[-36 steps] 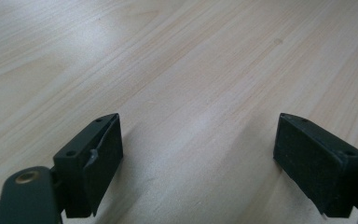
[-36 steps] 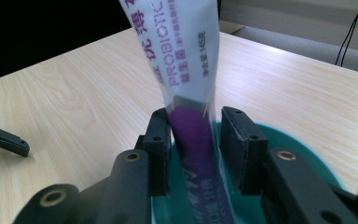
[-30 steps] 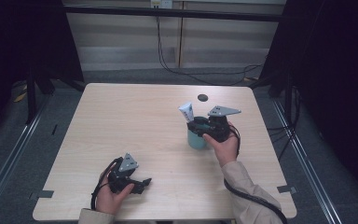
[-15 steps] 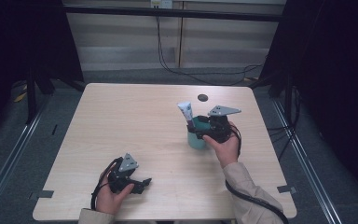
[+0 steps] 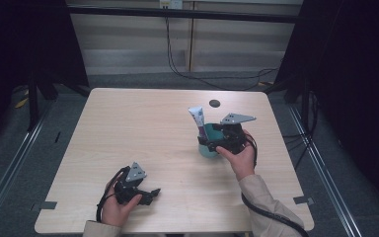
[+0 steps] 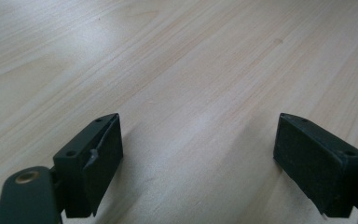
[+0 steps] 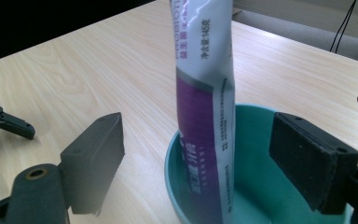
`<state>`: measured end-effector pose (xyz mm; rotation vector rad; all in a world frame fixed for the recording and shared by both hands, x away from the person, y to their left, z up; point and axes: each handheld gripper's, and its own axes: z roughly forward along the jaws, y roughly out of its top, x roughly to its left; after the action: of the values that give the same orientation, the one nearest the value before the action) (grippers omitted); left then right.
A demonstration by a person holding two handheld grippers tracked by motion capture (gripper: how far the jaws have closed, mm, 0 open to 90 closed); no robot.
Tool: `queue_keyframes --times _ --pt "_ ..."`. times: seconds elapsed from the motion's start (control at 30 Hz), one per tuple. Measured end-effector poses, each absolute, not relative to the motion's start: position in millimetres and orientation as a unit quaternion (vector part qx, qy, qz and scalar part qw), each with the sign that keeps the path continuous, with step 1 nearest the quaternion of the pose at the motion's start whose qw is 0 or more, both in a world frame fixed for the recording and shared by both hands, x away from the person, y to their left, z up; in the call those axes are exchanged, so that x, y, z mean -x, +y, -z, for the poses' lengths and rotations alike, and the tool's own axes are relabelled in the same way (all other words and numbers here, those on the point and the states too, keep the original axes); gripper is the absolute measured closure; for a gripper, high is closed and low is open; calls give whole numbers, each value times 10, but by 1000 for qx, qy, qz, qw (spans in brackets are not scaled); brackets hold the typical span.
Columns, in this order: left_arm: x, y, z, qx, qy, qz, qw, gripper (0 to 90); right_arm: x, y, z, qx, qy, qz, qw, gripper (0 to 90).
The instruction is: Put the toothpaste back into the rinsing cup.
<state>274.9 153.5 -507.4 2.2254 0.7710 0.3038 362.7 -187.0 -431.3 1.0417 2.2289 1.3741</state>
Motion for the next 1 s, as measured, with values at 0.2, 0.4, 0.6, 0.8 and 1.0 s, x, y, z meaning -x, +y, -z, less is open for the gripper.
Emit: queue_keyframes --times 0.2,0.4,0.6,0.8,1.0 --pt "-2749 1535 5074 -869 301 -118 374 153 -3562 -1879 4300 -359 788 -477 152 158" --pt "-2749 1535 5074 -869 301 -119 374 153 -3498 -1947 4289 -359 789 -474 154 157" --pt "-2749 1536 5073 -869 301 -118 374 153 -3399 -2028 4281 -359 793 -467 154 153" --pt "-2750 1535 5073 -869 301 -118 374 153 -3308 -2082 4268 -352 799 -462 154 150" --pt "-2750 1535 5074 -869 301 -119 374 152 -3235 -2139 4278 -348 805 -456 153 145"
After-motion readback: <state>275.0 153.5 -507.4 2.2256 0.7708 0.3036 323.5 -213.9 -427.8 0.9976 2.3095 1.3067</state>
